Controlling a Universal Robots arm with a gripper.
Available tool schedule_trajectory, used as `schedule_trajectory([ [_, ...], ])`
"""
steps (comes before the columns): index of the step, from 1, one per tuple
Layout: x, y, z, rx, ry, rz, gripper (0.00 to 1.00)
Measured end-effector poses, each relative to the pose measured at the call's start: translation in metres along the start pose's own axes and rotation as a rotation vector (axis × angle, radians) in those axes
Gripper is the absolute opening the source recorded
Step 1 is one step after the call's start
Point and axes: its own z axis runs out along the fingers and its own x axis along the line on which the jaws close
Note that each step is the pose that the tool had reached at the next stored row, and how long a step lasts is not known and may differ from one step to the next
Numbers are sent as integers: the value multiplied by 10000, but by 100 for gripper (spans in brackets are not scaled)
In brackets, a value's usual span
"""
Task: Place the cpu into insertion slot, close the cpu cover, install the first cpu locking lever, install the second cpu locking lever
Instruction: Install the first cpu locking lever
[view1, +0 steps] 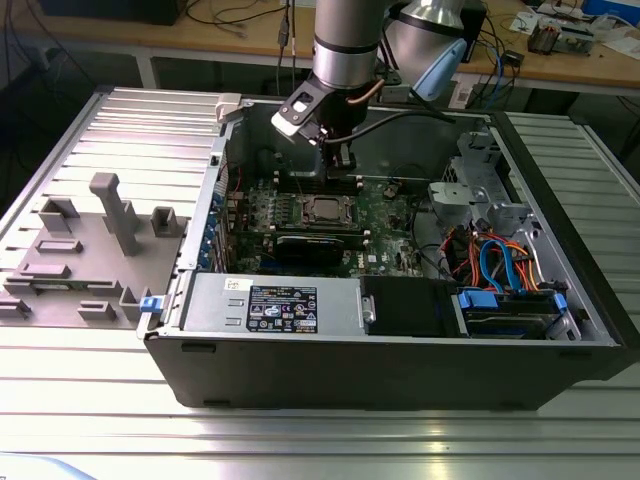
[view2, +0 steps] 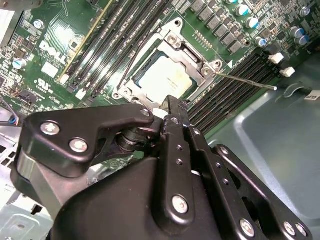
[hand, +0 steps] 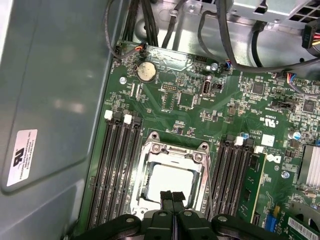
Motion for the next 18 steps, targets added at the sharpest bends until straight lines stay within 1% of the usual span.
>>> schedule_trajectory([
  [3,0,0,0,2,4,-350,11],
  [9,0,0,0,5,7,-669,11],
  [18,0,0,0,5,8,-769,11],
])
